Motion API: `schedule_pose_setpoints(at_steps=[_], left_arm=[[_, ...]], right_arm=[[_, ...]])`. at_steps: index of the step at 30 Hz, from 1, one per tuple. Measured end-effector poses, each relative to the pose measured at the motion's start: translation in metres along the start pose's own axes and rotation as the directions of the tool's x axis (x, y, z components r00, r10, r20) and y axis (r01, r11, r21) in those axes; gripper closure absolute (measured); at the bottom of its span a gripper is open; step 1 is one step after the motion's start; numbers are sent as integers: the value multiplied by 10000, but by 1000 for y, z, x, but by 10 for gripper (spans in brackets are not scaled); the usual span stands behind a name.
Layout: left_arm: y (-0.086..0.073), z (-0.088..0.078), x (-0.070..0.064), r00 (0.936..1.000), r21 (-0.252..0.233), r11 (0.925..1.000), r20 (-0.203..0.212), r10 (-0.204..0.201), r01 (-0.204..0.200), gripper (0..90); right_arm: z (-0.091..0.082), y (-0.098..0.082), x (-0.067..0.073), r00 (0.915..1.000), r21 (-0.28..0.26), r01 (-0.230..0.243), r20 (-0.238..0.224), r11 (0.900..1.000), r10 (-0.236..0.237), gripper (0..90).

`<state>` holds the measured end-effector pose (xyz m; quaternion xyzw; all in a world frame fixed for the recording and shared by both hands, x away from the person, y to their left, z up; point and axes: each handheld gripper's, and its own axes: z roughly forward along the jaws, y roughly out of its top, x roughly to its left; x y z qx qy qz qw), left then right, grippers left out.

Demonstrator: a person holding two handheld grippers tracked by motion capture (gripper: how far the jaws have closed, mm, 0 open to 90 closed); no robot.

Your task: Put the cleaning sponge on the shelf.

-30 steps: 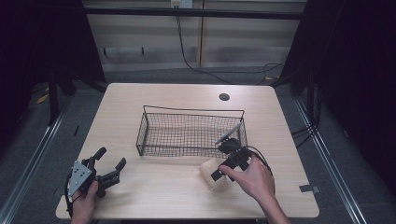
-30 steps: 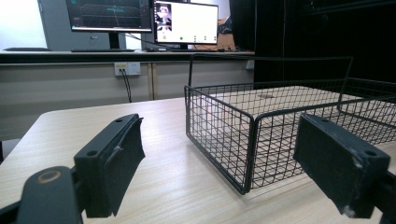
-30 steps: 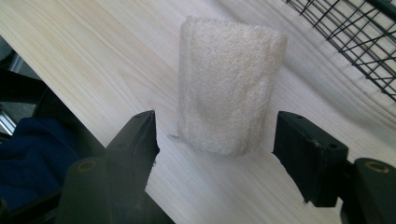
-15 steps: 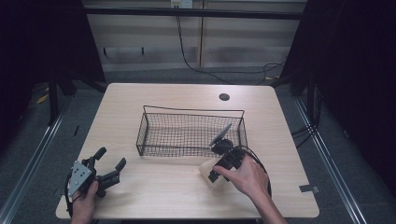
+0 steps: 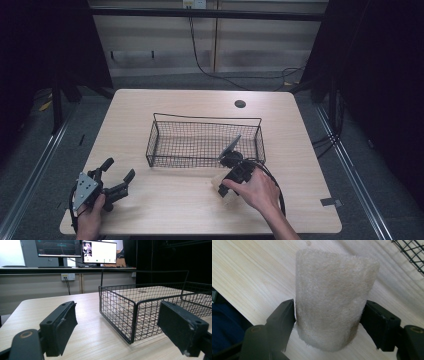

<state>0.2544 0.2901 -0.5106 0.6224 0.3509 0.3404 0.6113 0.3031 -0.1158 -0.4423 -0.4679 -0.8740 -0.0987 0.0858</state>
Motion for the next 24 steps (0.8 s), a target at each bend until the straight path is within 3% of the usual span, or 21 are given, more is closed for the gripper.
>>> schedule_pose_setpoints(at_steps=[24], left_arm=[[0,0,0,10000,-5,10000,5,-10,10,155]], right_arm=[[6,4,6,9994,275,-49,354,9996,40,297]])
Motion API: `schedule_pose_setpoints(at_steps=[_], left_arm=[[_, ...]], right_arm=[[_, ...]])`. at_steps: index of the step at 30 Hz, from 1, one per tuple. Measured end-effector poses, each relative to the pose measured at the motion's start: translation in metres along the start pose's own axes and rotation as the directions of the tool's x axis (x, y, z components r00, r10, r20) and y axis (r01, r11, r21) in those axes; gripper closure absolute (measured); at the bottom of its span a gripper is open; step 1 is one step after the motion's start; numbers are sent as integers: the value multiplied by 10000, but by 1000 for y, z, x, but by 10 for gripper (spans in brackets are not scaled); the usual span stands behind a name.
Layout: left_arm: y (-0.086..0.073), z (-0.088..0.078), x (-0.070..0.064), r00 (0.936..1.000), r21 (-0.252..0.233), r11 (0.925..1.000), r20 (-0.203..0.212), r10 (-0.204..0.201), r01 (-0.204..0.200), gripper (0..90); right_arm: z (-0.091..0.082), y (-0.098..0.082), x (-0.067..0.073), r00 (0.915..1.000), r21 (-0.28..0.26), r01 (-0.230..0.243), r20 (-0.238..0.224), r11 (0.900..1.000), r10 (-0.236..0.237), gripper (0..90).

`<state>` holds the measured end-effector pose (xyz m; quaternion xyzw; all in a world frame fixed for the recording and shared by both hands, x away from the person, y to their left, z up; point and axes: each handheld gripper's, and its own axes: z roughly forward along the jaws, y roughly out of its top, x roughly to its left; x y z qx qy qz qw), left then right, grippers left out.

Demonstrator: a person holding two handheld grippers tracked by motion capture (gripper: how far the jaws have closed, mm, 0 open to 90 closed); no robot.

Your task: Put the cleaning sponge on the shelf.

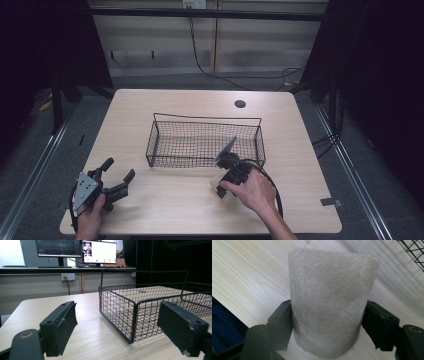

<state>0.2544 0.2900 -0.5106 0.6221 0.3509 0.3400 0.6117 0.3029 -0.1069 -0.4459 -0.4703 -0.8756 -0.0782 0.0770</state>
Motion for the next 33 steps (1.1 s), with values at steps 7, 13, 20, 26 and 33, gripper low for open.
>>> schedule_pose_setpoints(at_steps=[7,13,20,26,33], left_arm=[[0,0,0,10000,-1,10000,2,4,-4,155],[0,0,0,10000,-3,10000,1,4,-4,155],[0,0,0,10000,36,10000,3,56,-56,155],[0,0,0,10000,-1,10000,4,7,-7,155],[0,0,0,10000,-1,10000,3,6,-6,155]], right_arm=[[-7,1,3,10000,-129,82,15,9999,-82,297],[-10,1,4,9998,-18,203,36,9998,-203,297],[-16,0,6,9997,81,220,-100,9997,-220,297],[-19,-1,3,9995,221,209,-236,9995,-204,297],[-27,0,3,9993,268,289,-238,9992,-282,297]])
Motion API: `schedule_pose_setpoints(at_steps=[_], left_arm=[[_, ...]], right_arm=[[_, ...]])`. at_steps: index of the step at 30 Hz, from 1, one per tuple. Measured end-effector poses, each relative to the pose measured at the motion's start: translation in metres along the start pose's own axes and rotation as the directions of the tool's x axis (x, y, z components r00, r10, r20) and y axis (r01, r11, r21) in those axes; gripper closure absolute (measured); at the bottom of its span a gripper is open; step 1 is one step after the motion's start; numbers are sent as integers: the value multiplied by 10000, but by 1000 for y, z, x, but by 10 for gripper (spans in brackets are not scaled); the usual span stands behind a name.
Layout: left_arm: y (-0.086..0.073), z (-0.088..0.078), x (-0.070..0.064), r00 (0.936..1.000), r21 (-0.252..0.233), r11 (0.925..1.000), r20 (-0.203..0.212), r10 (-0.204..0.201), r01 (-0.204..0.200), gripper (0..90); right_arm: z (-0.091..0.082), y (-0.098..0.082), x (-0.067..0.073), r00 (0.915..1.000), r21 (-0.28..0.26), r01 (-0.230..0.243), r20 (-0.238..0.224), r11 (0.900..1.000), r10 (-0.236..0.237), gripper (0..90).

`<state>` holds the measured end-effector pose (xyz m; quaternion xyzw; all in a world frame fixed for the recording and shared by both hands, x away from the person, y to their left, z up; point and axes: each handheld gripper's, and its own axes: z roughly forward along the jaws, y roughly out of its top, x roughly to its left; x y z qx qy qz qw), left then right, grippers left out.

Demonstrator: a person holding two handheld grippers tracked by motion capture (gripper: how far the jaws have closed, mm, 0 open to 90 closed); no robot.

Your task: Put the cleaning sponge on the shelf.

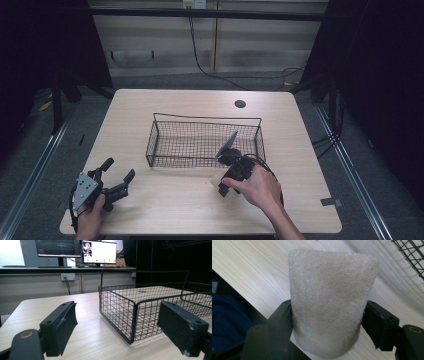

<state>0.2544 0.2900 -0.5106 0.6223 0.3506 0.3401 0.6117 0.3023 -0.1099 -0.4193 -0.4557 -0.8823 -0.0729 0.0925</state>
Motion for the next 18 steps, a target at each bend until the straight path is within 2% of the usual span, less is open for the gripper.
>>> schedule_pose_setpoints(at_steps=[8,18], left_arm=[[0,0,0,10000,0,10000,-2,2,-2,155],[0,0,0,10000,1,10000,-1,7,-7,155]], right_arm=[[-4,1,1,9999,26,56,84,10000,-56,297],[-20,1,3,10000,-87,86,9,9999,-86,297]])
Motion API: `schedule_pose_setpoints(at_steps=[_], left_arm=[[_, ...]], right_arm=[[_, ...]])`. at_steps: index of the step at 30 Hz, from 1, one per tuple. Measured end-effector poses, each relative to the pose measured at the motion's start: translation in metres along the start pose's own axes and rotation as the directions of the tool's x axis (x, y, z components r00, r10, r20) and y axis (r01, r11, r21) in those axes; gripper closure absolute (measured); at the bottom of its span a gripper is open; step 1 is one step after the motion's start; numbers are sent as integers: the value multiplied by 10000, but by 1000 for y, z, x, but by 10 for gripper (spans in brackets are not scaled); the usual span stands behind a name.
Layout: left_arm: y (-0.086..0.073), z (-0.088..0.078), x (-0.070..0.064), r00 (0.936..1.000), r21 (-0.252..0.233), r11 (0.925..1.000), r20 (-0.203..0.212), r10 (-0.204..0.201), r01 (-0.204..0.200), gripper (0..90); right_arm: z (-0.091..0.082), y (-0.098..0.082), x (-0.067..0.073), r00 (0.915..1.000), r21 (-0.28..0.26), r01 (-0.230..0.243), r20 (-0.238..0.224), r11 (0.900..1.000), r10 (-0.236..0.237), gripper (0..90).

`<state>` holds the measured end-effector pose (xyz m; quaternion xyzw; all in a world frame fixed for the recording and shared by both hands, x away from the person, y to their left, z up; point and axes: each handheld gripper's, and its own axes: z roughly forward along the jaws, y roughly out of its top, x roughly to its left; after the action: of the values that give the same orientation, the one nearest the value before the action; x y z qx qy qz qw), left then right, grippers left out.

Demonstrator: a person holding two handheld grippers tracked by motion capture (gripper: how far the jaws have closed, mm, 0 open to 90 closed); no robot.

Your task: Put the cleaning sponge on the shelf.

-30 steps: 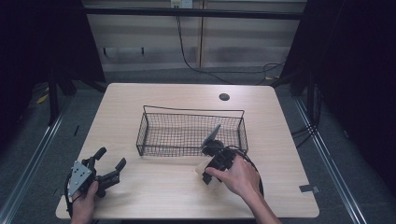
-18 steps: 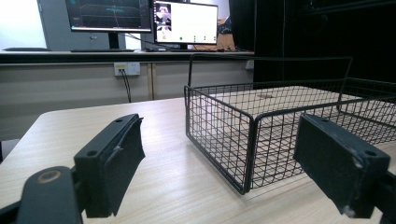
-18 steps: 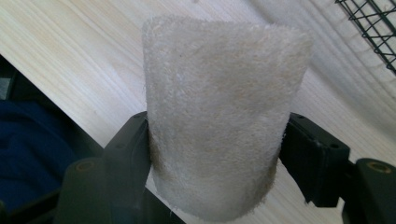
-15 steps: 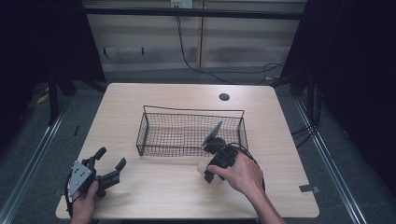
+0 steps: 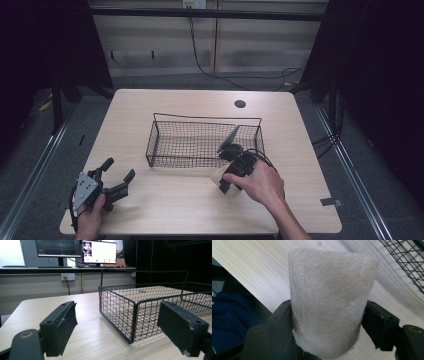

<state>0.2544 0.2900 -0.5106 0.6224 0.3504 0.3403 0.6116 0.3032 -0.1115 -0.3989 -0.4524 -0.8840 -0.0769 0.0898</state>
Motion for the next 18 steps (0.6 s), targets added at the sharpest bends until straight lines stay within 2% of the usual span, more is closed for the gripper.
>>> schedule_pose_setpoints(at_steps=[7,18], left_arm=[[0,0,0,10000,1,10000,2,-1,1,155],[0,0,0,10000,0,10000,4,-7,7,155]], right_arm=[[-10,2,0,10000,-156,-5,68,9999,6,296],[-21,7,0,9997,-101,16,232,9999,-13,296]])
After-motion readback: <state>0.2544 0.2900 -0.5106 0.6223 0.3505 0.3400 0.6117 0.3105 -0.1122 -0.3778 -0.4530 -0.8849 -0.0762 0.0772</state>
